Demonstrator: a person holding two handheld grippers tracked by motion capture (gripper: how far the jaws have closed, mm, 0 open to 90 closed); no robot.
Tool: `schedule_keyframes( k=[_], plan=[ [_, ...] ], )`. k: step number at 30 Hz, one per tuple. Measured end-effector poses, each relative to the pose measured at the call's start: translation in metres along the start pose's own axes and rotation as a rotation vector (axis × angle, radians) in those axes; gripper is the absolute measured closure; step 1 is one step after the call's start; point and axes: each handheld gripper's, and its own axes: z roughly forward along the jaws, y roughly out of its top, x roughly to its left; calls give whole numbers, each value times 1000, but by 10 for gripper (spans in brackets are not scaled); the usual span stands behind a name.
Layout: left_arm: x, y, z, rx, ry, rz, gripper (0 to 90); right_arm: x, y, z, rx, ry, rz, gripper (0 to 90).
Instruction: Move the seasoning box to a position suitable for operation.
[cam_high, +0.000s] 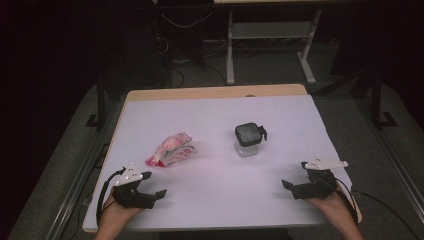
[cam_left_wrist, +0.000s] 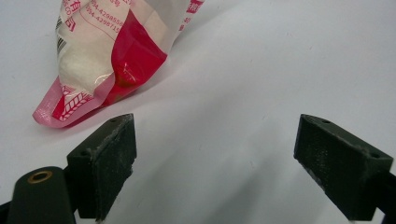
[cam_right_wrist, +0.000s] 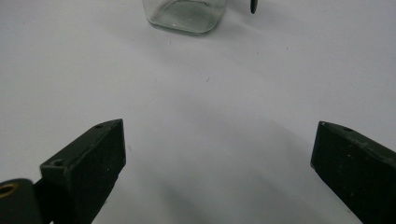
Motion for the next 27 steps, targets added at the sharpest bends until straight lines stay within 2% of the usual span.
schedule_keyframes(
  k=[2, 7, 11, 13, 20, 22, 24, 27],
  plan=[
    [0, 0, 0, 0, -2, -14, 126, 1, 0, 0, 7, -1, -6, 30],
    [0, 1, 0, -6, -3, -20, 126, 1, -1, 0, 11, 12, -28, 31],
    [0, 1, 0, 2, 1, -15, 126, -1, 2, 1, 13, 27, -24, 31],
    [0, 0, -1, 4, 0, -6, 126, -1, 3, 2, 18, 49, -34, 31],
    [0, -1, -4, -2, 13, 3, 126, 3, 14, 6, 38, 87, -67, 31],
    [0, -1, -4, -7, 17, -10, 126, 3, 17, 8, 49, 93, -86, 31],
    [2, 1, -3, -18, -1, -12, 126, 3, 21, 9, 48, 98, -82, 31],
    [3, 4, -4, -11, -1, -14, 124, 3, 27, 9, 45, 97, -101, 31]
  ],
)
